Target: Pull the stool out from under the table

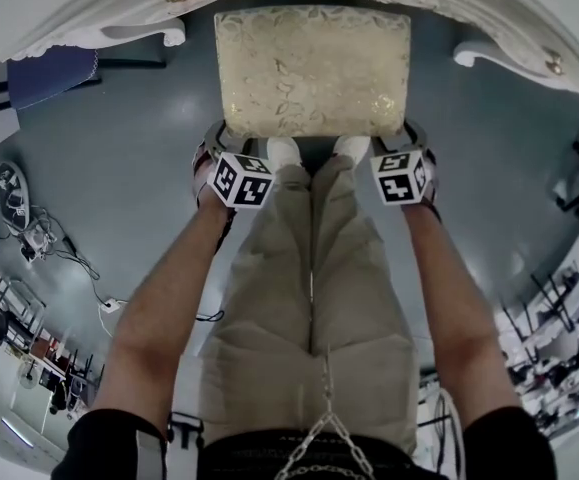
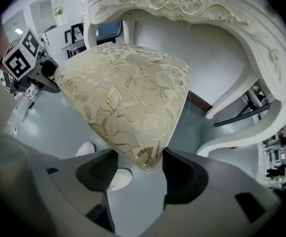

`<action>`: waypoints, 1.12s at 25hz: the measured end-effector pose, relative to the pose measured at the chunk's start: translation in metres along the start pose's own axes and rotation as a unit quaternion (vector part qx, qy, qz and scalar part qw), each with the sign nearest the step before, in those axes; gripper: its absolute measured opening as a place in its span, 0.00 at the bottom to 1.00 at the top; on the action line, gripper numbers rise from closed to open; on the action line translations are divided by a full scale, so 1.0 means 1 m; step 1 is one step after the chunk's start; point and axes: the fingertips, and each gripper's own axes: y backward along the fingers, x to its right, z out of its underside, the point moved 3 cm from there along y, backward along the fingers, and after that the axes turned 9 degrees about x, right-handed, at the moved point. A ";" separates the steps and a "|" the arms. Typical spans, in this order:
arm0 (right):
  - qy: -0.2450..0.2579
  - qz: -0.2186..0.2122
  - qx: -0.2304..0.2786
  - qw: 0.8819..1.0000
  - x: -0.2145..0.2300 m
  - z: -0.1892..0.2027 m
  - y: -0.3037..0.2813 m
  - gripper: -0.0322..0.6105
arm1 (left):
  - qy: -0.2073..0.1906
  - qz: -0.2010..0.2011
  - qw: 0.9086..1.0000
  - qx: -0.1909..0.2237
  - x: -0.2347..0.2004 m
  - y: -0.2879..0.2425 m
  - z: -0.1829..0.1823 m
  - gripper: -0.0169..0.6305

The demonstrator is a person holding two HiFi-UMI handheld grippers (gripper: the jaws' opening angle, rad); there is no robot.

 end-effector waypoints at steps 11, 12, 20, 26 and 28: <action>-0.069 0.045 0.075 0.994 0.011 -0.007 0.071 0.29 | 0.097 -0.006 0.988 0.116 -0.011 0.063 -0.006 0.36; -0.078 0.054 0.108 0.990 0.017 -0.018 0.088 0.08 | 0.112 -0.009 0.982 0.149 -0.017 0.080 -0.019 0.23; -0.125 0.045 0.369 0.920 0.050 -0.147 0.206 0.05 | 0.171 0.016 0.908 0.382 -0.034 0.215 -0.161 0.04; -0.119 -0.004 0.445 0.888 0.045 -0.192 0.242 0.05 | 0.205 0.070 0.861 0.460 -0.014 0.272 -0.221 0.03; -0.116 -0.019 0.449 0.886 0.043 -0.193 0.243 0.05 | 0.220 0.073 0.854 0.465 -0.009 0.278 -0.223 0.03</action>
